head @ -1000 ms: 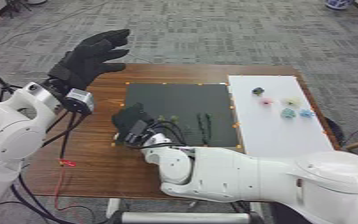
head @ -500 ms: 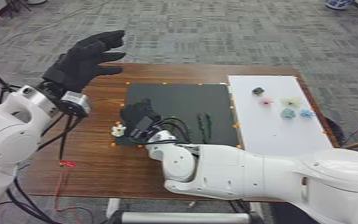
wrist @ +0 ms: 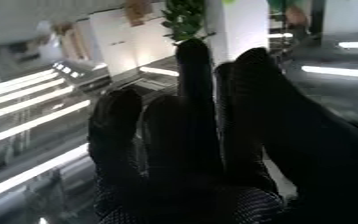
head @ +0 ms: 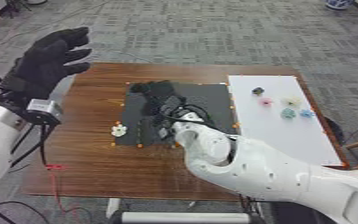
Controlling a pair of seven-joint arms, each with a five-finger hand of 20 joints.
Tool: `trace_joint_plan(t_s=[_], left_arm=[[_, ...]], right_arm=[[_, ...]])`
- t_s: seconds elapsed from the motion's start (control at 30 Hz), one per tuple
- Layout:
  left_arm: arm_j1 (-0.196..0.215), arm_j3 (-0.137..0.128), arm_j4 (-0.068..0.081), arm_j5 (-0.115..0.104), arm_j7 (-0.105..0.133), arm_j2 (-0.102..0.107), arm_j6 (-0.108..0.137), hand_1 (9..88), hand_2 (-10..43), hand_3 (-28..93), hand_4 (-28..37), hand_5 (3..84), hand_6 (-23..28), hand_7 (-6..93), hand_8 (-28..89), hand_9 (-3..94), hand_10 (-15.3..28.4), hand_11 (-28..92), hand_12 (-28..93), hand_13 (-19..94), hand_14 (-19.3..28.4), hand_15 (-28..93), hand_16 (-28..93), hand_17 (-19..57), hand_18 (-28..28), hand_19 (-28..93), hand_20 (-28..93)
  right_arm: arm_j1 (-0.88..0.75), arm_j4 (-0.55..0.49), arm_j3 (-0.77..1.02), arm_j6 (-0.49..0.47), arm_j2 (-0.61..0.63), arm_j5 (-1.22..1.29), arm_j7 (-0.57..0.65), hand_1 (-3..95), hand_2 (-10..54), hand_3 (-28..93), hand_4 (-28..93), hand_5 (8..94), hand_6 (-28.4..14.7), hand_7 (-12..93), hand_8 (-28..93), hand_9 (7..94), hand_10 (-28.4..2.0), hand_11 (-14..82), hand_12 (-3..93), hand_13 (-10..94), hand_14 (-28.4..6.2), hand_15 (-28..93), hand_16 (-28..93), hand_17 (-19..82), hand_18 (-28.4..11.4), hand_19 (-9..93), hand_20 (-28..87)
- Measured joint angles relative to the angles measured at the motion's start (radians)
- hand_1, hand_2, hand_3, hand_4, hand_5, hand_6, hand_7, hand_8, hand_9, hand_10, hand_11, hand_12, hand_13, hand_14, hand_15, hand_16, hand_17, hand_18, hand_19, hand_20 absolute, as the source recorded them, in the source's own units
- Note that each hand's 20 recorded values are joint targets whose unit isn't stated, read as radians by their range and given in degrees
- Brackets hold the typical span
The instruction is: Arrange flowers
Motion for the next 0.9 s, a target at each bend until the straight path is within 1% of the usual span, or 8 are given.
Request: trace_joint_plan(t_s=[0.07, 0.13, 0.23, 0.3, 0.5, 0.67, 0.77, 0.9], left_arm=[[0.035, -0.009, 0.0, 0.0, 0.003, -0.006, 0.003, 24.3, -4.5, 71, -27.0, 22.2, 1.1, 26.7, -13, 14.8, 9.2, 23, 15, 5, 13.1, 49, -9, -14.3, 21.2, 45, 6], [0.057, -0.005, 0.002, 0.0, 0.003, -0.01, 0.003, 23.9, -4.3, 70, -27.0, 22.2, 1.0, 26.9, -13, 14.8, 9.1, 24, 14, 5, 13.0, 51, -9, -14.1, 21.4, 46, 6], [0.059, 0.02, 0.01, 0.0, 0.003, -0.012, 0.002, 23.5, -4.2, 70, -26.8, 21.8, 0.4, 26.6, -13, 14.9, 8.9, 24, 14, 5, 12.9, 53, -12, -13.7, 21.6, 48, 5], [0.051, 0.035, 0.015, 0.001, 0.002, -0.012, 0.001, 23.0, -4.3, 69, -26.6, 21.8, 0.2, 25.5, -13, 15.0, 8.6, 24, 13, 5, 12.8, 53, -12, -13.5, 21.8, 49, 4], [0.032, 0.044, 0.017, 0.001, 0.0, -0.012, 0.001, 21.9, -4.1, 68, -26.5, 21.5, -0.5, 21.6, -10, 15.7, 7.7, 21, 13, 7, 12.1, 53, -14, -12.2, 22.2, 54, 0], [0.025, 0.045, 0.017, 0.001, 0.0, -0.011, 0.0, 20.9, -3.8, 66, -25.6, 21.4, -1.1, 16.9, -7, 16.6, 6.9, 13, 17, 8, 11.1, 49, -13, -11.6, 22.4, 57, -8], [0.024, 0.047, 0.017, 0.001, -0.001, -0.01, 0.0, 20.8, -3.7, 66, -25.3, 21.3, -1.2, 15.2, -6, 16.8, 6.5, 11, 18, 8, 10.6, 47, -13, -10.8, 22.3, 58, -9], [0.003, 0.071, 0.026, 0.001, -0.003, -0.006, -0.002, 21.5, -3.4, 66, -24.4, 21.3, -1.3, 14.8, -6, 16.7, 6.6, 10, 20, 8, 10.1, 49, -12, -9.7, 21.8, 62, -12]], right_arm=[[-0.013, -0.012, 0.031, -0.071, 0.04, 0.003, -0.064, 32.9, 9.4, 93, -7, 36.4, 2.6, 16, -14, 77.7, -10.9, 58.3, 46.4, 79, -6.9, 90, 35, 41, -23.0, 93, 52], [-0.026, -0.028, 0.06, -0.207, 0.062, -0.002, -0.072, 29.0, 15.6, 93, -4, 36.2, 2.6, 16, -14, 80.4, -10.6, 62.1, 42.9, 82, -6.2, 90, 34, 45, -23.1, 93, 54], [-0.034, -0.032, 0.076, -0.401, 0.055, -0.004, -0.055, 25.7, 20.6, 93, 1, 36.7, 2.9, 20, -16, 83.4, -9.8, 67.1, 37.1, 85, -5.3, 91, 34, 49, -23.0, 93, 57], [-0.031, -0.03, 0.061, -0.459, 0.036, -0.004, -0.043, 24.5, 21.7, 93, 3, 37.5, 3.3, 21, -17, 84.3, -9.4, 68.4, 35.3, 87, -4.8, 91, 34, 50, -22.8, 93, 58], [0.01, -0.024, -0.048, -0.466, -0.044, -0.004, -0.025, 22.6, 23.1, 93, 6, 38.1, 3.3, 22, -18, 86.2, -8.8, 69.2, 34.4, 89, -4.2, 91, 34, 53, -22.9, 93, 59], [0.027, -0.031, -0.067, -0.468, -0.097, -0.002, -0.023, 22.0, 23.7, 93, 7, 38.2, 3.3, 23, -19, 86.6, -8.4, 69.0, 34.6, 89, -4.0, 91, 35, 53, -22.8, 93, 59], [0.037, -0.036, -0.068, -0.475, -0.111, -0.002, -0.025, 21.6, 23.8, 93, 8, 37.2, 4.0, 24, -20, 86.8, -8.3, 68.7, 34.7, 89, -3.8, 91, 35, 53, -22.7, 93, 59], [0.049, -0.034, -0.068, -0.519, -0.128, -0.003, -0.023, 21.5, 23.6, 93, 8, 35.6, 4.8, 25, -21, 87.2, -8.4, 68.5, 34.7, 89, -3.6, 90, 35, 54, -22.8, 93, 59]])
